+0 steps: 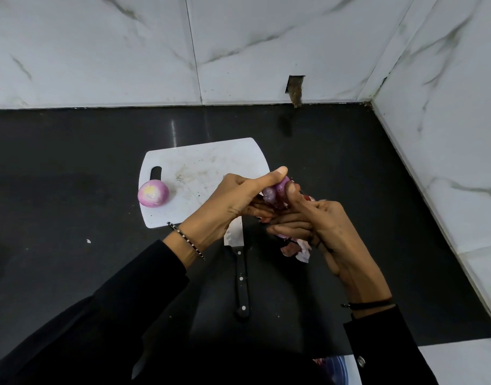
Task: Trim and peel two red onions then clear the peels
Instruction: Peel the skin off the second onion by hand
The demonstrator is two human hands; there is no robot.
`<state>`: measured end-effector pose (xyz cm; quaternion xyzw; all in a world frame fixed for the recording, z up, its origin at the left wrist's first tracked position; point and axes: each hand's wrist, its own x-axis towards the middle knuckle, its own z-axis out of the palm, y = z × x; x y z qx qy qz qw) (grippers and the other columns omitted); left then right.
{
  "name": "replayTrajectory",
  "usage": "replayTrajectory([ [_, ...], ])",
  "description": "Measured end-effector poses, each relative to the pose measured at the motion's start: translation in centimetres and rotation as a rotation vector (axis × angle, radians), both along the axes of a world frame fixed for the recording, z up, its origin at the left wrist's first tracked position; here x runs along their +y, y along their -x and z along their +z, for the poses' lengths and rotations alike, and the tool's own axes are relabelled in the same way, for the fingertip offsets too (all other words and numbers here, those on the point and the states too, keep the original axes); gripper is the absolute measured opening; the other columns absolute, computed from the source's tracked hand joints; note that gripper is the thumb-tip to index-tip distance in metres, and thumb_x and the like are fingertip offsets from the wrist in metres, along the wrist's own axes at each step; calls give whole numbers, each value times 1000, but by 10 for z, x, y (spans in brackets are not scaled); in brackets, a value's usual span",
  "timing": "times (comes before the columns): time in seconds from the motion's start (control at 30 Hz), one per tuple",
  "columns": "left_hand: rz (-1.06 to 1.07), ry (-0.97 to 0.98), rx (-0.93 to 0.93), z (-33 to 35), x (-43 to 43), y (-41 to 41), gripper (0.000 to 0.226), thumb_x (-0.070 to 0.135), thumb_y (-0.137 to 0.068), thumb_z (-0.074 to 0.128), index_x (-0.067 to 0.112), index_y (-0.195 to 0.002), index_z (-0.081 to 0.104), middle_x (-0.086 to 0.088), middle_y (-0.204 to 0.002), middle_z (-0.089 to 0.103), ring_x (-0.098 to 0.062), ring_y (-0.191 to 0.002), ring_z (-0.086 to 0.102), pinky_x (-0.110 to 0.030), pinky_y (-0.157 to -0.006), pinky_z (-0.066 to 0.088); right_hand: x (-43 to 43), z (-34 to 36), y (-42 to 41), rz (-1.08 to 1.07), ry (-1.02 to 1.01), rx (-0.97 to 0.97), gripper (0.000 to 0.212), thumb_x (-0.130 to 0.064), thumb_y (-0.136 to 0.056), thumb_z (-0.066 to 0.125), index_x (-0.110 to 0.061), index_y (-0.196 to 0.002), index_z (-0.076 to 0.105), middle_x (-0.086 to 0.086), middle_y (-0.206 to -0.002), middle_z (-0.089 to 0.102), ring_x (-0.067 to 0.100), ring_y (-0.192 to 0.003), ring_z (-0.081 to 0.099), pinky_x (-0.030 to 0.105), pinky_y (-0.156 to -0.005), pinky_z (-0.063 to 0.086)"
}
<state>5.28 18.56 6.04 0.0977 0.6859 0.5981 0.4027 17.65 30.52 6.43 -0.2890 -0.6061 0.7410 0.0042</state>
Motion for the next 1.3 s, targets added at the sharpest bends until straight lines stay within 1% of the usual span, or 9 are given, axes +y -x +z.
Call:
replayTrajectory([
  [0.1,-3,12,48,-1,1,0,48,49,-84,74,3,-70,72,-21,-85,75,-30,-82,76,-40,-86,61,-3,0,4,-36,-4,-15,58,-49,-87,68,7,-95,74,26,-86,75,38,-84,75,39,-78,62],
  [0.37,-12,48,9,-6,1,5,51,51,-82,76,-1,-81,74,-22,-87,75,-32,-84,76,-43,-86,61,-7,-4,6,-62,2,-38,44,-40,-83,75,2,-96,76,21,-84,76,24,-74,77,36,-72,51],
  [0.53,-14,31,-45,-6,-2,6,51,47,-85,74,-3,-97,75,-21,-91,76,-31,-86,76,-39,-82,62,-7,-8,4,-44,16,-33,37,-29,-82,78,2,-101,75,21,-90,76,30,-87,76,65,-99,43],
  [0.67,-18,41,-97,-4,-3,9,53,46,-84,76,-4,-102,73,-22,-95,76,-32,-89,76,-40,-85,61,-5,-10,1,-4,49,-37,31,-20,-84,77,3,-103,74,21,-95,76,33,-92,75,69,-105,34],
  [0.8,-23,51,-97,-1,-2,11,50,46,-83,76,-1,-101,73,-20,-95,76,-32,-89,76,-44,-88,60,-3,-8,-1,42,22,-45,26,-17,-85,76,0,-105,74,17,-99,77,32,-94,75,59,-102,40],
  [0.97,-33,60,-61,1,-1,10,57,47,-81,77,-5,-102,71,-24,-93,75,-34,-88,76,-45,-88,60,-1,-1,1,25,11,-40,51,-45,-88,67,3,-104,73,23,-93,76,34,-90,76,41,-76,59],
  [1.07,-36,68,-34,0,-1,8,56,47,-81,77,-6,-97,72,-23,-89,76,-33,-86,76,-44,-88,60,-2,2,4,-20,91,-21,58,-47,-88,65,7,-107,70,28,-92,74,37,-84,76,27,-71,63],
  [1.2,-38,74,3,-2,0,6,51,49,-81,77,-2,-86,73,-22,-88,76,-32,-84,76,-44,-87,61,-3,1,6,-69,123,-15,51,-41,-83,73,7,-102,73,29,-89,74,34,-77,76,26,-71,61],
  [1.3,-12,63,-13,-2,0,5,52,48,-83,76,-2,-94,73,-22,-90,76,-33,-84,76,-44,-87,61,-1,0,7,-102,166,-49,43,-32,-75,78,6,-94,74,27,-87,74,26,-69,76,27,-72,59],
])
